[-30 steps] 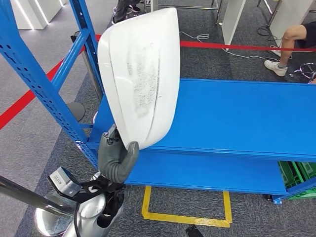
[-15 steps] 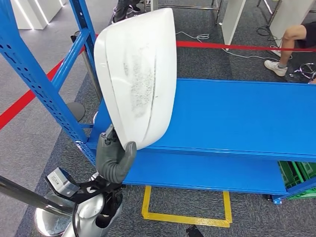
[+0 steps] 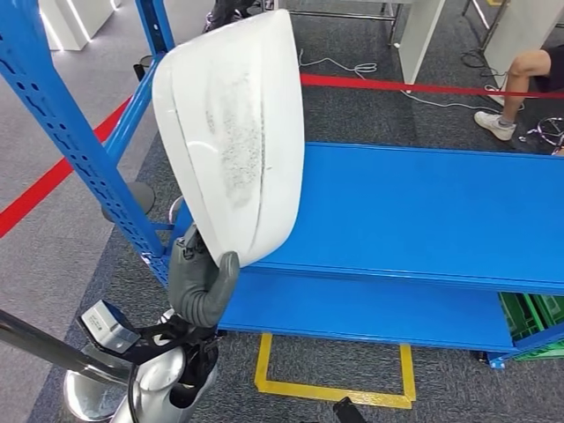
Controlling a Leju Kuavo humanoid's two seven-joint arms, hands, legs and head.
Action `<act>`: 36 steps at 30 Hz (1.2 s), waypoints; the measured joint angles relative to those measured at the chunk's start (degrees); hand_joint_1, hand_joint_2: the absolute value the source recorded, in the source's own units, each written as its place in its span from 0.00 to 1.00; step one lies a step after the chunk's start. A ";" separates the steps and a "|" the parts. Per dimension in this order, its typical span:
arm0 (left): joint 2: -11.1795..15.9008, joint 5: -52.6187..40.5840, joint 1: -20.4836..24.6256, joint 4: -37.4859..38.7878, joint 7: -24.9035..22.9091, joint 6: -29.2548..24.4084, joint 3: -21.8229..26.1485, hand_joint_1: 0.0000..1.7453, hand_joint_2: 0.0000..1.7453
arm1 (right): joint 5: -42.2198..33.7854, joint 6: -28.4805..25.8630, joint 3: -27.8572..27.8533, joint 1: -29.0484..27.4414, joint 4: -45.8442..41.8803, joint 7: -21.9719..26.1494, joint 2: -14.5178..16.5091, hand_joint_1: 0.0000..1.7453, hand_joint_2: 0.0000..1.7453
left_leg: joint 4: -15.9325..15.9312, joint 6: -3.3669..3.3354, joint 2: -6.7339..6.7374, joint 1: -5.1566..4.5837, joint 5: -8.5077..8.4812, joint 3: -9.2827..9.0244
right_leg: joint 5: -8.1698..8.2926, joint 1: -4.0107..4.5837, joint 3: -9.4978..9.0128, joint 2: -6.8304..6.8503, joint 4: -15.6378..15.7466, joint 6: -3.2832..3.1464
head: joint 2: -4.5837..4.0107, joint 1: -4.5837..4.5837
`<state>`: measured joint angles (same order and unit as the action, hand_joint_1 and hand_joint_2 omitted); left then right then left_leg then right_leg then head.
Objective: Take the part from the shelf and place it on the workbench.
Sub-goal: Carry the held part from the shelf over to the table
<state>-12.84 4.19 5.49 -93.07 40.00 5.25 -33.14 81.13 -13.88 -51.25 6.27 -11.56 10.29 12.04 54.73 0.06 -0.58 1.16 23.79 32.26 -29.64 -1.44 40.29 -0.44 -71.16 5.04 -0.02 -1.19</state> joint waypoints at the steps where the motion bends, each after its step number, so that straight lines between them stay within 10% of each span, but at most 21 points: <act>1: 0.00 0.20 -0.04 0.00 0.00 0.25 0.02 1.00 1.00 | -0.16 -0.03 -0.01 0.01 0.00 -0.44 0.00 0.00 1.00 | 0.31 0.35 -0.10 0.23 0.27 -0.05 | 2.05 -0.20 -1.64 0.05 3.33 0.29 | 0.00 -0.01; 4: -0.02 1.56 -0.01 -0.01 0.00 1.98 -0.04 1.00 1.00 | -0.48 -0.71 -0.04 -0.06 0.03 -3.90 0.17 0.00 1.00 | 1.86 1.77 -0.32 0.37 1.27 0.33 | 4.67 -0.53 -5.85 -0.45 11.57 0.15 | 0.00 -0.27; 9: 0.00 2.74 0.24 0.00 0.00 3.44 -0.75 1.00 1.00 | 1.25 -4.90 0.02 0.65 0.04 -14.31 0.45 0.00 1.00 | 4.01 2.72 -0.11 0.35 2.74 1.33 | 4.17 -0.30 -5.74 -0.90 11.40 -2.56 | 0.00 0.06; 14: 0.08 4.04 0.49 0.02 -0.04 4.02 -1.95 1.00 1.00 | 1.11 -7.08 -0.03 1.32 0.12 -21.58 0.90 0.00 1.00 | 18.88 2.37 0.05 -0.03 8.30 9.25 | 3.92 -0.03 -5.94 -0.34 11.44 -3.43 | 0.00 0.28; 19: 0.10 4.63 0.64 0.02 -0.15 4.06 -2.49 1.00 1.00 | 1.00 -7.02 -0.07 1.66 0.17 -23.28 1.12 0.00 1.00 | 5.44 0.59 0.08 -0.87 0.71 3.23 | 3.58 0.33 -6.28 -0.40 11.40 -2.91 | 0.00 0.27; 24: 0.03 4.73 0.72 0.02 -0.22 4.08 -2.89 1.00 1.00 | 1.06 -7.07 -0.09 1.68 0.17 -23.56 1.13 0.00 1.00 | 2.93 0.04 0.03 -0.85 0.79 2.14 | 2.72 0.26 -6.02 -0.03 10.96 -1.27 | 0.00 0.14; 29: 0.02 4.75 0.77 0.10 -0.22 4.07 -3.21 1.00 1.00 | 1.06 -7.14 -0.09 2.34 0.15 -23.56 1.11 0.00 1.00 | 2.77 -0.71 0.44 -0.86 0.94 1.81 | -3.78 0.39 -0.08 0.61 -3.37 -0.71 | 0.00 -0.17; 33: 0.04 4.70 0.82 0.20 -0.28 4.00 -3.38 1.00 1.00 | 1.18 -7.07 -0.10 1.84 0.16 -23.39 0.93 0.00 1.00 | 2.87 -0.45 0.30 -1.01 1.30 1.15 | 2.47 0.45 -5.36 0.70 7.13 -1.06 | 0.00 -0.16; 36: 0.13 4.69 0.95 0.31 -0.64 4.17 -3.49 1.00 1.00 | 1.29 -7.08 -0.13 1.16 0.13 -23.29 0.58 0.00 1.00 | 3.12 0.34 0.33 -1.26 1.23 1.46 | 3.07 0.70 -7.56 0.52 11.96 -1.68 | 0.00 0.04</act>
<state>-12.71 8.88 6.44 -92.76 39.36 9.41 -36.63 82.42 -20.96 -51.38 7.43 -11.44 -13.01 12.63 57.85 0.40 -0.25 -0.10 25.02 33.72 -26.57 -0.74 32.72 0.09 -59.20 3.36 -0.02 -1.15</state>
